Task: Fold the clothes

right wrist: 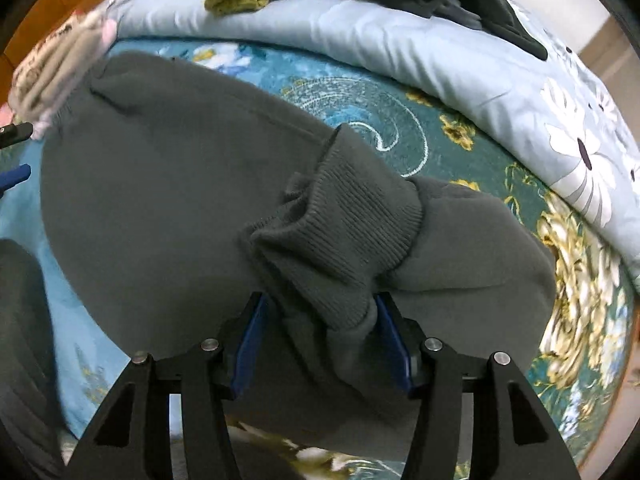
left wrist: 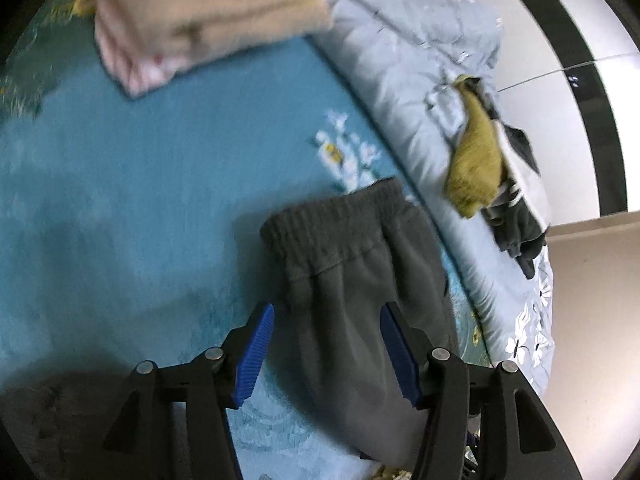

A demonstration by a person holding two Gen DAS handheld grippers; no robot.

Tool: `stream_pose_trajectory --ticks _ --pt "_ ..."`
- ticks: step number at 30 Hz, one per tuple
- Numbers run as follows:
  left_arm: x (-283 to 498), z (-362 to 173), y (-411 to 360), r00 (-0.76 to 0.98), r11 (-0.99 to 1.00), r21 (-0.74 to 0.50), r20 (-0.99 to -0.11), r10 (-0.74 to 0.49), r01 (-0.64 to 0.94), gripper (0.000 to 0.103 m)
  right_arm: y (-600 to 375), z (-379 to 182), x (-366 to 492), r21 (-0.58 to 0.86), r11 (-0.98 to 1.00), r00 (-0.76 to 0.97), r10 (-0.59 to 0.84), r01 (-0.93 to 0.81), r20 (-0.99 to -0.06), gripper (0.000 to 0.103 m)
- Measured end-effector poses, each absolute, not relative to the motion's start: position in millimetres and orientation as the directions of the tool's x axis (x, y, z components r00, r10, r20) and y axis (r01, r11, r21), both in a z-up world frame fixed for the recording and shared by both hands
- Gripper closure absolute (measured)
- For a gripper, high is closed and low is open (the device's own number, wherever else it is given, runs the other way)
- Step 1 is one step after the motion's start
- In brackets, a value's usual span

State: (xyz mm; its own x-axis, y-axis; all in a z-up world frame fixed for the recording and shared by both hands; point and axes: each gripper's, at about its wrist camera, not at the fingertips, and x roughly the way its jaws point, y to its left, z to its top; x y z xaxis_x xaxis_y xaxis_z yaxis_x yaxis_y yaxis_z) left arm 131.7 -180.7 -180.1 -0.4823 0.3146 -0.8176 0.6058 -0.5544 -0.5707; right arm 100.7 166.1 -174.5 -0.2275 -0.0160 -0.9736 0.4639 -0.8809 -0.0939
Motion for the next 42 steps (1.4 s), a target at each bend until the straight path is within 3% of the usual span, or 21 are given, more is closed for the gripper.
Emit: stream_pose_trajectory --ticks 3,6,13,17,22,23,24,26,34,39,42 --pt "132.7 -192.8 -179.8 -0.469 -0.528 -0.575 -0.817 0.335 0.625 0.043 177.5 -171.2 98.7 -0.075 -0.906 -0.234 -0.028 0.416 -0.972 0.064" --pt "131.1 -198.8 -178.9 -0.48 -0.533 -0.585 -0.809 0.338 0.611 0.043 192.2 -160.9 96.2 -0.001 -0.936 -0.236 -0.088 0.352 -0.968 0.074" --pt "126.8 -219.9 -176.4 -0.497 -0.518 -0.616 -0.787 0.366 0.593 0.042 192.9 -116.0 104.5 0.14 -0.927 -0.28 -0.245 0.348 -0.928 0.075" --pt "126.9 -227.9 -176.8 -0.523 -0.479 -0.653 -0.757 0.391 0.587 0.041 164.7 -133.8 110.6 0.046 -0.912 -0.253 -0.161 0.407 -0.954 0.075" --pt "116.7 -226.0 -172.2 -0.531 -0.515 -0.65 -0.757 0.38 0.559 0.04 149.2 -162.2 107.0 0.026 -0.902 -0.157 -0.104 0.431 -0.982 0.067" --pt "114.9 -227.6 -171.9 -0.53 -0.512 -0.651 -0.757 0.382 0.561 0.04 148.2 -163.5 107.5 0.033 -0.898 -0.144 -0.107 0.438 -0.984 0.063" --pt "113.1 -229.3 -171.5 -0.528 -0.509 -0.651 -0.757 0.384 0.563 0.04 147.2 -165.1 108.1 0.046 -0.895 -0.129 -0.115 0.444 -0.985 0.051" --pt "112.1 -232.2 -172.4 -0.534 -0.499 -0.659 -0.751 0.389 0.563 0.04 147.9 -164.2 110.2 0.116 -0.887 -0.082 -0.169 0.448 -0.982 0.042" --pt "114.7 -240.0 -180.1 -0.562 -0.433 -0.698 -0.716 0.415 0.57 0.039 201.1 -123.4 105.6 0.39 -0.886 -0.202 -0.441 0.249 -0.874 0.043" --pt "115.7 -237.2 -180.2 -0.579 -0.434 -0.711 -0.703 0.413 0.553 0.039 212.8 -113.3 84.5 0.377 -0.918 -0.283 -0.396 0.12 -0.874 0.043" --pt "114.3 -238.6 -179.4 -0.574 -0.443 -0.705 -0.709 0.409 0.554 0.039 209.1 -114.5 75.4 0.292 -0.95 -0.293 -0.311 0.11 -0.904 0.043"
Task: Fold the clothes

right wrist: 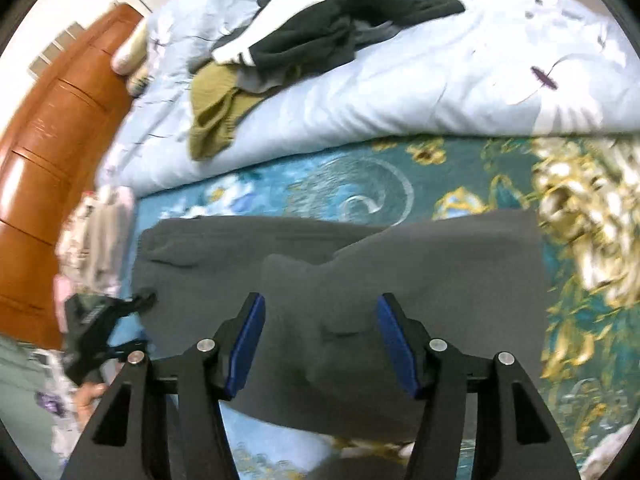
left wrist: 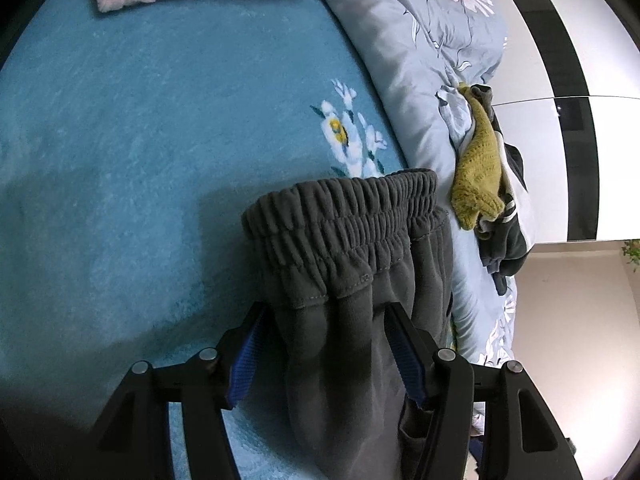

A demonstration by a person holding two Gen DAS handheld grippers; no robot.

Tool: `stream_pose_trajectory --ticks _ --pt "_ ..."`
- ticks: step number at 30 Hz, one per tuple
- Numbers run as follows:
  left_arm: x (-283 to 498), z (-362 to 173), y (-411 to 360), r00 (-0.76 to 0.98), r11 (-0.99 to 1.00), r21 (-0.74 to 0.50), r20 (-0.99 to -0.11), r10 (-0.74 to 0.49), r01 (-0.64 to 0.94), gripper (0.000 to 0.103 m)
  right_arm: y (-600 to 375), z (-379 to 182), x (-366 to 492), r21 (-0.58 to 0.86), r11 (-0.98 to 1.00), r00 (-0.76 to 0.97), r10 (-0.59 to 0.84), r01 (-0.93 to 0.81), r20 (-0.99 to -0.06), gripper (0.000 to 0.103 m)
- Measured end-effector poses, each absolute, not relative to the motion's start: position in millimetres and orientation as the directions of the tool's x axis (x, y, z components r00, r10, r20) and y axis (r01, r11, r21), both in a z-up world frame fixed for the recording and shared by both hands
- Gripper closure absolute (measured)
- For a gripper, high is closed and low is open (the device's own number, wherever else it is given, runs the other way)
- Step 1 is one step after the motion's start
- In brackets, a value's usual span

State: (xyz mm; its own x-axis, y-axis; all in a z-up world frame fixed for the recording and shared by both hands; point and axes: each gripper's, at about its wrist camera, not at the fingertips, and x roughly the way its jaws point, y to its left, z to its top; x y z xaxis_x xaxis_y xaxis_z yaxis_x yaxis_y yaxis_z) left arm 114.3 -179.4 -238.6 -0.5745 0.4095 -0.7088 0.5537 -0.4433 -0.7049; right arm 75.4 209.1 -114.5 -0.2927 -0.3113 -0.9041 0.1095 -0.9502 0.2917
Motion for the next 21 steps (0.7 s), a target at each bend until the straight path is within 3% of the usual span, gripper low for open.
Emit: stream_pose_trajectory --ticks 9,15,18,21 --pt "108.6 -244.3 -179.2 -0.557 -0.454 -0.688 -0.725 0.404 0.566 0.036 191.4 -180.2 69.7 0.323 -0.945 -0.114 -0.327 0.054 -0.938 0.043" --pt "107.2 -245.0 -178.6 -0.551 -0.466 -0.68 -0.732 0.4 0.565 0.035 220.4 -146.1 82.6 0.421 -0.906 -0.201 -0.419 0.036 -0.885 0.043" --pt "108.6 -238.0 -172.6 -0.54 -0.524 -0.628 -0.773 0.333 0.576 0.038 242.3 -127.6 91.7 0.434 -0.9 -0.247 -0.427 0.029 -0.87 0.043" --pt "113.2 -228.2 -167.0 -0.552 -0.559 -0.607 -0.781 0.291 0.564 0.053 264.7 -124.6 97.8 0.464 -0.886 -0.269 -0.442 -0.021 -0.856 0.043"
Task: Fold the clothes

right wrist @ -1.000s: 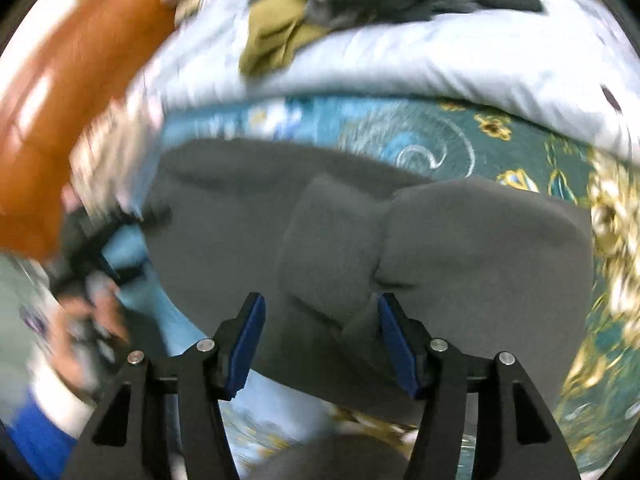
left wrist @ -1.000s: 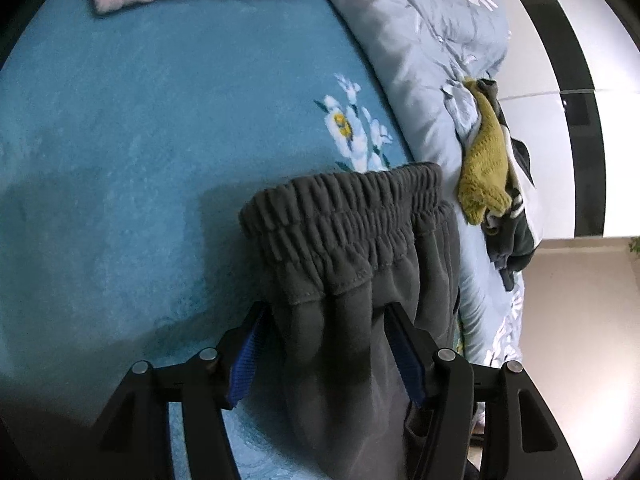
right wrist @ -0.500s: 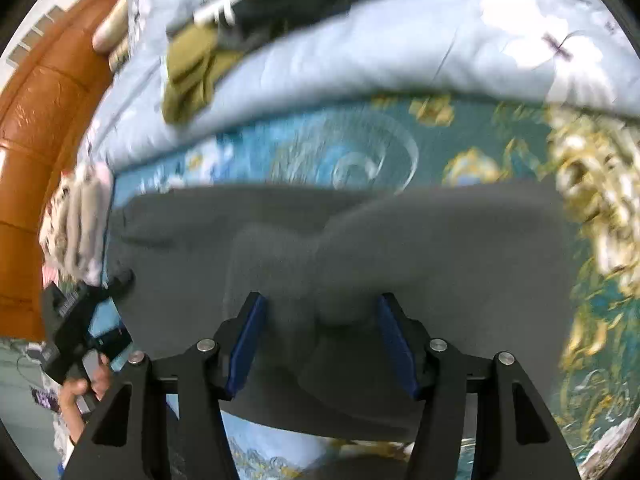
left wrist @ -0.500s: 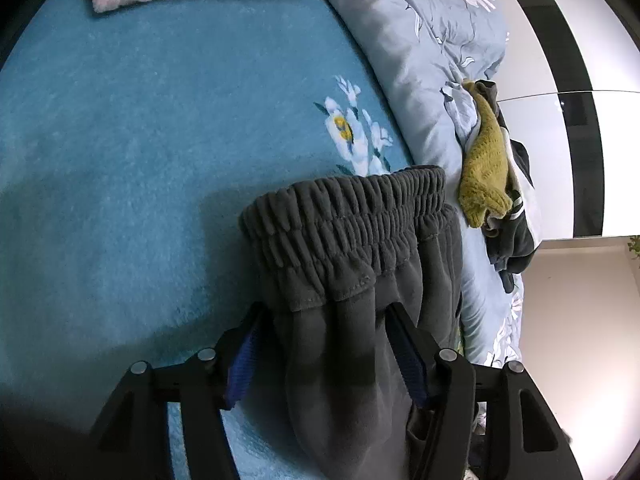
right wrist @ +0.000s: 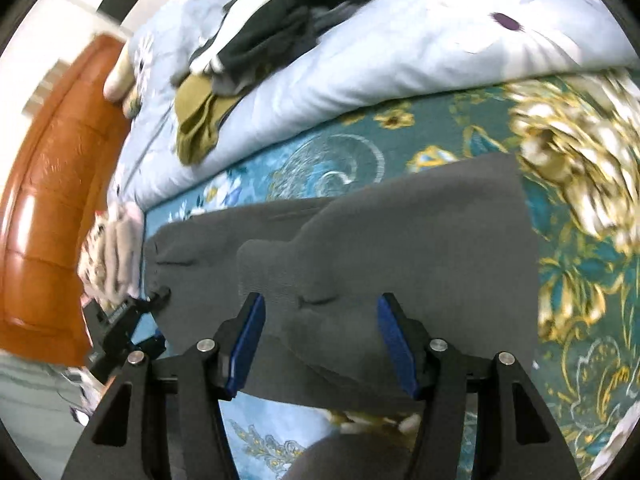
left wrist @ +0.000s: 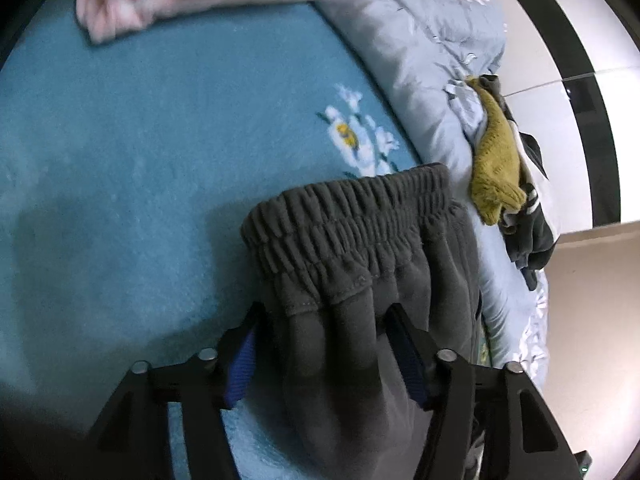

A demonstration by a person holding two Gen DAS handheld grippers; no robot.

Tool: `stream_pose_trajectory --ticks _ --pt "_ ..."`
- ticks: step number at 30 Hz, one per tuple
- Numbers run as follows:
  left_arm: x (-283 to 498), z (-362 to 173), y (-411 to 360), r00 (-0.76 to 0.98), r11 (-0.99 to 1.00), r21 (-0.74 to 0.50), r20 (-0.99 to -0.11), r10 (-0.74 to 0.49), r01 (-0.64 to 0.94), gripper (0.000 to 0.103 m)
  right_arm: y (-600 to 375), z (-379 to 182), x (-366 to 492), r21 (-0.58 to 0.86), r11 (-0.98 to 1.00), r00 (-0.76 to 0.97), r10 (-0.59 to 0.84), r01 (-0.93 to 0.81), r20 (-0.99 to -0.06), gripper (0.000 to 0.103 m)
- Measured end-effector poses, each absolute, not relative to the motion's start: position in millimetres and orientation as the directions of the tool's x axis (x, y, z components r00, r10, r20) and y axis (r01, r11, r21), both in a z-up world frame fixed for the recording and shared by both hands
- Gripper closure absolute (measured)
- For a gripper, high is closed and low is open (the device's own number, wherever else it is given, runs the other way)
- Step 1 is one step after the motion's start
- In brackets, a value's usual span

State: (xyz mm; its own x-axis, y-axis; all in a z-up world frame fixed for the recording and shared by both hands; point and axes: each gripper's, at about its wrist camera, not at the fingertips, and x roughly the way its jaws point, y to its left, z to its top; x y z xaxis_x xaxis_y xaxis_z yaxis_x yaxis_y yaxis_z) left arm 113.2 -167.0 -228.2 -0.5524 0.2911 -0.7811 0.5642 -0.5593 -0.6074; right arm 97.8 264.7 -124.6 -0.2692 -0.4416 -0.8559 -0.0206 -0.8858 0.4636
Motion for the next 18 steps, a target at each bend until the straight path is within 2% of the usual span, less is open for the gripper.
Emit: stream_pose_trajectory --ticks 7,13,18 --pt "118.8 -182.4 -147.2 -0.58 -0.655 -0.552 -0.788 0.206 0.516 0.08 308.6 -132.4 119.4 0.515 -0.853 -0.3 -0.471 -0.083 -0.829 0.043" --pt "114.3 -92.8 -81.4 -0.678 -0.854 -0.436 -0.721 0.143 0.284 0.086 347.7 -136.2 136.9 0.58 -0.802 -0.35 -0.507 -0.142 -0.788 0.043" --pt "116.1 -31.3 15.4 -0.723 -0.943 -0.331 -0.659 0.208 0.03 0.086 380.6 -138.8 152.0 0.611 -0.771 -0.389 -0.515 -0.179 -0.764 0.043"
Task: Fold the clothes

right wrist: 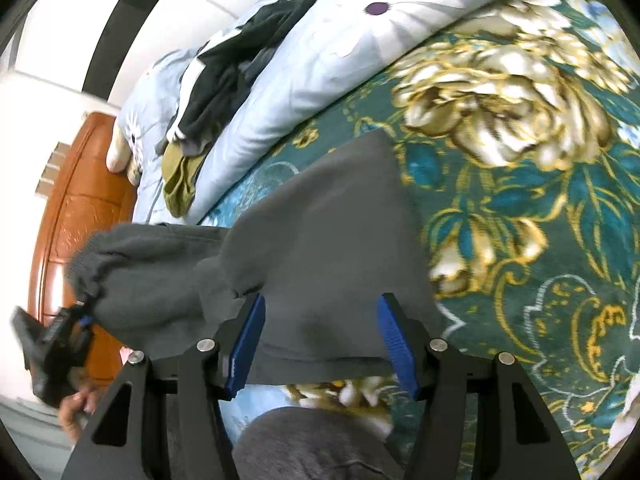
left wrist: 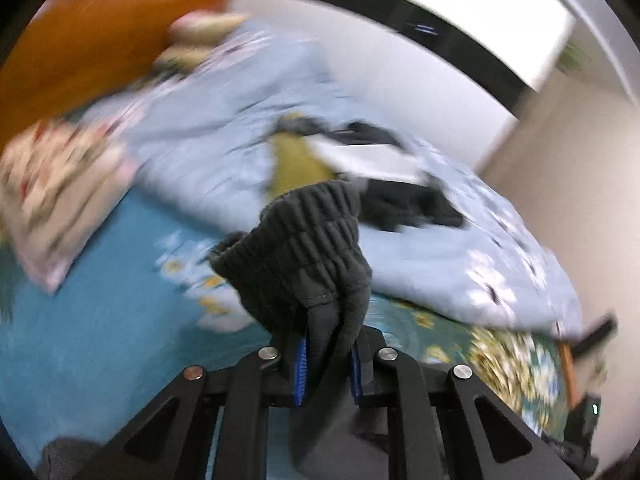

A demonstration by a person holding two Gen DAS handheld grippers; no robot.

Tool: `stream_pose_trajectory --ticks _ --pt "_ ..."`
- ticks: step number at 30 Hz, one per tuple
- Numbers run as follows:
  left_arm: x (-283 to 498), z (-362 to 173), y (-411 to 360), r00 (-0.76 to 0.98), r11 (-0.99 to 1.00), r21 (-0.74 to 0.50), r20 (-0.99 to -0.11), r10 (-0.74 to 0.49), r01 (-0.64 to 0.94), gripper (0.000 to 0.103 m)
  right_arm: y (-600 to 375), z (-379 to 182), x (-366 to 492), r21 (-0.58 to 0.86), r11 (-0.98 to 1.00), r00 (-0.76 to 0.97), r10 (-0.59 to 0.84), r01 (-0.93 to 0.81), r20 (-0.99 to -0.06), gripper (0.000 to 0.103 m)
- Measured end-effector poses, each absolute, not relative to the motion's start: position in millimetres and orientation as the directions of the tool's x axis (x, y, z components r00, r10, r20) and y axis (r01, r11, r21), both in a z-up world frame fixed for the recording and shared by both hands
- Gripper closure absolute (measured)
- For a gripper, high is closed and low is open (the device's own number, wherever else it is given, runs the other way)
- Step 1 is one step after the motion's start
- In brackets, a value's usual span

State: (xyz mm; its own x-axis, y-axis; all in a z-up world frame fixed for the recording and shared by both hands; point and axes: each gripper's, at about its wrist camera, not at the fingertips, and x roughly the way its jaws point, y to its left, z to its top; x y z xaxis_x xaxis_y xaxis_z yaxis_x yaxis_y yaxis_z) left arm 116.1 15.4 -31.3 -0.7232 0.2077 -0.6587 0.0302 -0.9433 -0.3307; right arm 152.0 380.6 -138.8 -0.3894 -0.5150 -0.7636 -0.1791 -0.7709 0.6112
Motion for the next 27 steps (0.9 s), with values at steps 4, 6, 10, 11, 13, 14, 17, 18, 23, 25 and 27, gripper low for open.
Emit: stream_pose_trajectory --ticks 4,6,10,11,13,14,17,18,23,25,27 --pt "117.5 -23.3 99.4 -0.68 -0.955 -0.257 -0.674 0.289 -0.151 0.086 404.9 -146.5 162.5 0.627 -0.747 -0.406 -0.514 -0.221 -0.755 0.043" --pt "117.1 -30.2 137.3 -0.641 -0.948 -0.236 -0.698 0.32 -0.216 0.086 413.0 -149.0 166.7 0.629 -0.741 -0.409 -0.512 -0.236 -0.756 0.043" --pt "117.4 -62.0 205.5 -0.535 -0.937 -0.185 -0.781 0.324 -0.298 0.086 428.0 -147.5 178.4 0.612 -0.75 -0.415 -0.489 -0.249 -0.768 0.043" --pt "116.6 -72.4 219.7 -0.505 -0.934 -0.17 -0.803 0.317 -0.316 0.086 431.7 -146.8 181.3 0.604 -0.755 -0.416 -0.479 -0.253 -0.773 0.043" --pt "117.6 -88.5 237.1 -0.458 -0.931 -0.14 -0.84 0.292 -0.338 0.086 439.9 -146.1 186.1 0.593 -0.761 -0.418 -0.463 -0.265 -0.781 0.043" --pt "117.9 -95.4 243.1 -0.439 -0.931 -0.127 -0.855 0.277 -0.341 0.086 444.2 -146.1 188.3 0.588 -0.762 -0.42 -0.455 -0.274 -0.785 0.043" --pt "121.1 -113.4 258.1 -0.386 -0.931 -0.093 -0.892 0.235 -0.353 0.085 455.7 -146.9 193.7 0.575 -0.762 -0.42 -0.436 -0.299 -0.796 0.043" --pt "124.0 -117.5 260.7 -0.373 -0.93 -0.086 -0.9 0.226 -0.357 0.084 458.2 -147.6 194.7 0.572 -0.76 -0.42 -0.431 -0.307 -0.799 0.043" --pt "129.7 -126.1 267.0 -0.326 -0.917 -0.074 -0.921 0.214 -0.393 0.081 454.4 -144.9 188.4 0.566 -0.767 -0.417 -0.427 -0.302 -0.802 0.043" --pt "128.2 -122.5 262.4 -0.313 -0.918 -0.104 -0.92 0.234 -0.382 0.081 451.1 -142.2 184.6 0.563 -0.772 -0.42 -0.425 -0.296 -0.802 0.043" --pt "127.1 -118.7 259.5 -0.311 -0.919 -0.112 -0.92 0.24 -0.378 0.081 448.4 -139.8 181.1 0.561 -0.776 -0.422 -0.422 -0.29 -0.802 0.043"
